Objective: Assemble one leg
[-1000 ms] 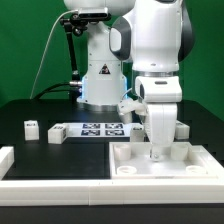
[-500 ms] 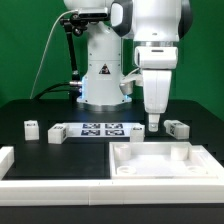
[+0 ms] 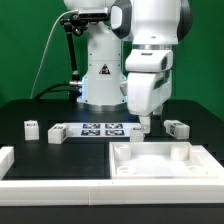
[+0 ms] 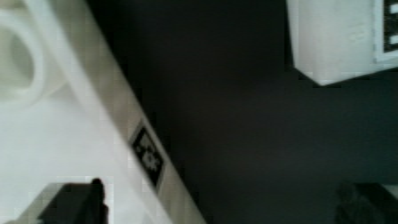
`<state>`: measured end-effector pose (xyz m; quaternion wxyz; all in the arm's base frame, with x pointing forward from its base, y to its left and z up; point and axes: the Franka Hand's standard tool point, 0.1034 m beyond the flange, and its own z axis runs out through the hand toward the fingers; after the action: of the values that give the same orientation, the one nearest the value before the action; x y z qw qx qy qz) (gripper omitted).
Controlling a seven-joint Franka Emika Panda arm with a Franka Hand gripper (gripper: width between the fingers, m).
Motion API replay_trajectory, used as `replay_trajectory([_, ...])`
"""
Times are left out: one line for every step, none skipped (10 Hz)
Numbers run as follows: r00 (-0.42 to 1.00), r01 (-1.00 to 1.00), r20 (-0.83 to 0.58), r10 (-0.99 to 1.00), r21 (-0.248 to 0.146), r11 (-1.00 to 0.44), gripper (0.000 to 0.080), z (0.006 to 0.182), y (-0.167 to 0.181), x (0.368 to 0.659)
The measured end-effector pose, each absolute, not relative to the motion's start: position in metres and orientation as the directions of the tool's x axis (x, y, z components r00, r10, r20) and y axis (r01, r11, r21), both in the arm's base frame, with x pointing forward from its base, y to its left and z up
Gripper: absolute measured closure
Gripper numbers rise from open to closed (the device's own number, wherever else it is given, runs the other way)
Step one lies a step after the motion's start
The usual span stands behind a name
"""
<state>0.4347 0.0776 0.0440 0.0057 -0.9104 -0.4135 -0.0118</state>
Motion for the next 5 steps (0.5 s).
replay_trajectory([0.760,0.649,0.028,0.649,-0.015,-0.760,0.0150,0.042,0.086,0.424])
replay_trajectory([0.823,0.568,0.023,0.568,-0.026,-0.822,0.0150,0.040,0.100,0.413])
replay_trajectory([0.883,0.469,0.019,0.468,-0.036,-0.883,0.0150,0.039,0.113,0.407])
replay_trajectory([0.923,0.385,0.013,0.385,-0.044,-0.922,0.0150,0.038,0.127,0.400])
replay_trajectory([0.920,0.391,0.011,0.391,-0.046,-0.919,0.0150,0.040,0.140,0.395])
